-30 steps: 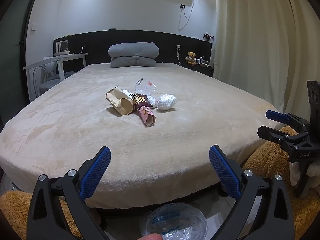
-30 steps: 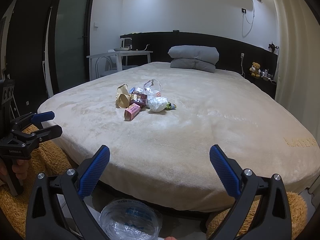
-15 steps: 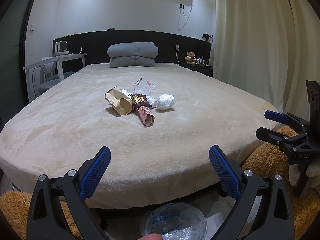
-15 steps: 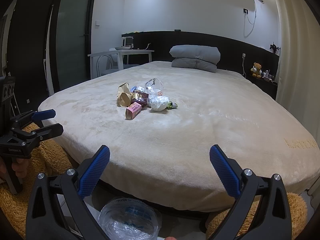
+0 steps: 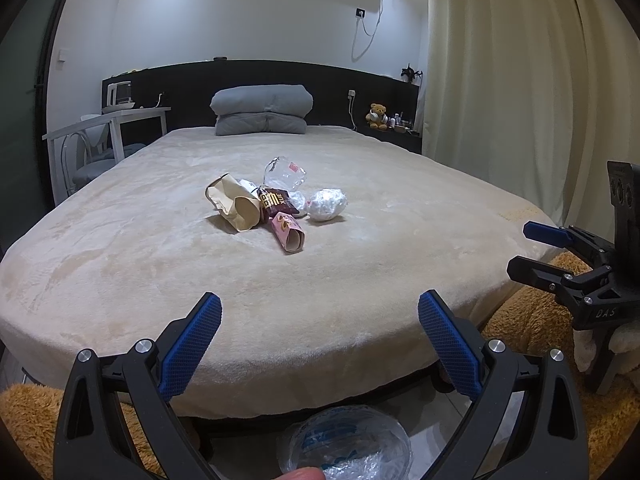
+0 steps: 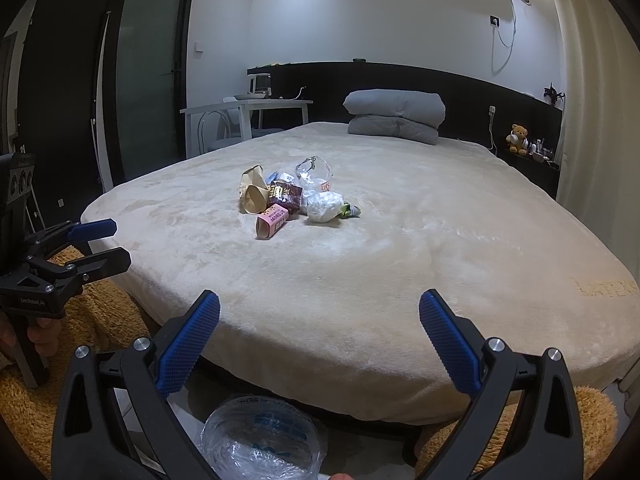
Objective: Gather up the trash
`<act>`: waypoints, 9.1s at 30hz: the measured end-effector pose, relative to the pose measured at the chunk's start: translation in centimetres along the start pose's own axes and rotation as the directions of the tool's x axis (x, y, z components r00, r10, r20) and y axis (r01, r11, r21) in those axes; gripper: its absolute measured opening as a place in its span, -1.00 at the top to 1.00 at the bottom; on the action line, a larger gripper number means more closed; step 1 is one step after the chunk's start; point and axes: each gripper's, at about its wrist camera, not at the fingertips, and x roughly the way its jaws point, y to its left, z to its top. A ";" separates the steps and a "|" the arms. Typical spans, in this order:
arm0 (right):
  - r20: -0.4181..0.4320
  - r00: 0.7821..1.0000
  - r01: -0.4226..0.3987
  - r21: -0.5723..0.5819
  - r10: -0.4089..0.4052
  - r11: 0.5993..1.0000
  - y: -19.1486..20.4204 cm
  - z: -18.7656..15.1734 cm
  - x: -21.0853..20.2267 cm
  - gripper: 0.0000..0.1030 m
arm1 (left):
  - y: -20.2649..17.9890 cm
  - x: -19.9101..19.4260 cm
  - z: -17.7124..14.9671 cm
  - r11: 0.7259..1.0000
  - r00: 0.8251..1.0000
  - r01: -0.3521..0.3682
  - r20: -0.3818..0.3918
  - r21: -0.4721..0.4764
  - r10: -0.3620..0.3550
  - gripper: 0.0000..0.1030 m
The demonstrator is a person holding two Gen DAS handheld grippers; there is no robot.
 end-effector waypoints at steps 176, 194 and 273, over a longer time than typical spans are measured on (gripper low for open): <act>-0.062 0.989 -0.118 0.192 0.132 0.974 -3.9 4.3 5.4 0.00 | 3.9 2.5 5.1 0.997 0.995 0.064 0.078 -0.033 -0.061 -0.46; -0.236 0.924 -0.189 0.399 0.300 0.897 -2.7 -0.9 6.1 -0.01 | 0.3 3.0 -1.1 0.993 0.982 0.110 -0.148 -0.041 -0.115 -0.46; -0.641 0.678 0.064 0.540 0.361 0.839 -3.4 -10.5 14.3 -0.38 | 1.3 12.3 -9.7 0.962 0.751 0.044 -0.626 -0.271 -0.210 -0.80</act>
